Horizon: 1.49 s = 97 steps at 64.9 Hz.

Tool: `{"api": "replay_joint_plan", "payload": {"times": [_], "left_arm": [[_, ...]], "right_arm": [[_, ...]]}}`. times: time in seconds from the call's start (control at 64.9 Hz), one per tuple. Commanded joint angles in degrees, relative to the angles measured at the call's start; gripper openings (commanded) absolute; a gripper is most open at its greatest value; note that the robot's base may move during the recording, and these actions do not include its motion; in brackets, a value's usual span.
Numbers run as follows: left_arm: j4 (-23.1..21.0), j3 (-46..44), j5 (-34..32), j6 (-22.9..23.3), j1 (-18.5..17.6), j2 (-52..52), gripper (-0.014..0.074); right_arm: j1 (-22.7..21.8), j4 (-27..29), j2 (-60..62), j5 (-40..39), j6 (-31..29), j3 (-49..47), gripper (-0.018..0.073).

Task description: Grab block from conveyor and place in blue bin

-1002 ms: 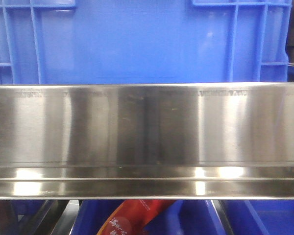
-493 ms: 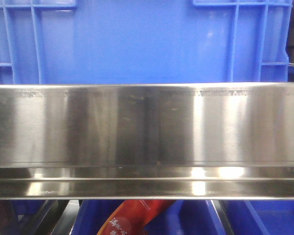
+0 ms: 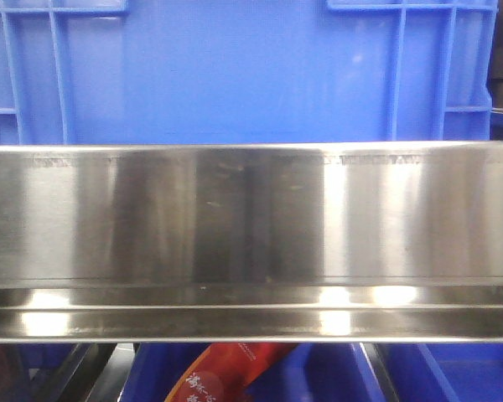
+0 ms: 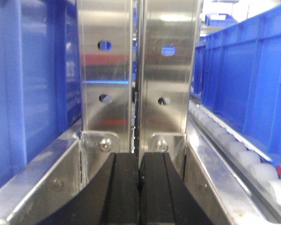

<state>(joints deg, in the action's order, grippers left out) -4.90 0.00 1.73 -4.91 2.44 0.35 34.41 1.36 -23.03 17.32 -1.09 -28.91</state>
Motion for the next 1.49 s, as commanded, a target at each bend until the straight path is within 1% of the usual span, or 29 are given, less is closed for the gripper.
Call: {"api": "replay_joint_plan", "payload": {"times": [0.0, 0.693, 0.786, 0.832, 0.909, 0.94, 0.986, 1.017, 1.032, 1.14, 1.279, 1.479], "left_arm": [[0.0, 0.0, -1.3, 0.3, 0.1, -0.4, -0.0111], [0.0, 0.0, -1.3, 0.3, 0.1, -0.4, -0.0111], [0.0, 0.0, -1.3, 0.3, 0.1, -0.4, -0.0111], [0.0, 0.0, -1.3, 0.3, 0.1, -0.4, -0.0111], [0.0, 0.0, -1.3, 0.3, 0.1, -0.4, -0.0111], [0.0, 0.0, -1.3, 0.3, 0.1, -0.4, -0.0111], [0.0, 0.0, -1.3, 0.3, 0.1, -0.4, -0.0111], [0.0, 0.0, -1.3, 0.3, 0.1, -0.4, -0.0111], [0.0, 0.0, -1.3, 0.3, 0.1, -0.4, -0.0111], [0.0, 0.0, -1.3, 0.3, 0.1, -0.4, -0.0111], [0.0, 0.0, -1.3, 0.3, 0.1, -0.4, -0.0111], [0.0, 0.0, -1.3, 0.3, 0.1, -0.4, -0.0111]], "right_arm": [[0.1, -0.5, 0.3, -1.6, -0.6, 0.0, -0.0162], [0.1, -0.5, 0.3, -2.2, -0.6, 0.0, -0.0162], [-0.8, -0.5, 0.5, -2.3, -0.6, 0.1, -0.0162], [-2.1, -0.5, 0.9, -2.2, -0.6, 0.1, -0.0162], [-6.0, -0.5, 2.0, -2.2, -0.6, 0.8, -0.0162], [-7.8, -0.5, 2.8, -2.5, -0.6, 1.2, -0.0162], [-11.7, 0.3, 4.1, -2.6, -0.6, 2.3, -0.0162], [-13.1, 0.6, 4.8, -2.8, -0.6, 3.1, -0.0162], [-15.0, 1.0, 5.8, -3.1, -0.6, 3.8, -0.0162], [-20.9, 2.7, 10.0, -5.0, -0.6, 8.5, -0.0162], [-25.1, 4.0, 15.3, -7.3, -0.6, 15.6, -0.0162], [-29.0, 5.0, 22.8, -10.2, -0.6, 24.1, -0.0162]]}}
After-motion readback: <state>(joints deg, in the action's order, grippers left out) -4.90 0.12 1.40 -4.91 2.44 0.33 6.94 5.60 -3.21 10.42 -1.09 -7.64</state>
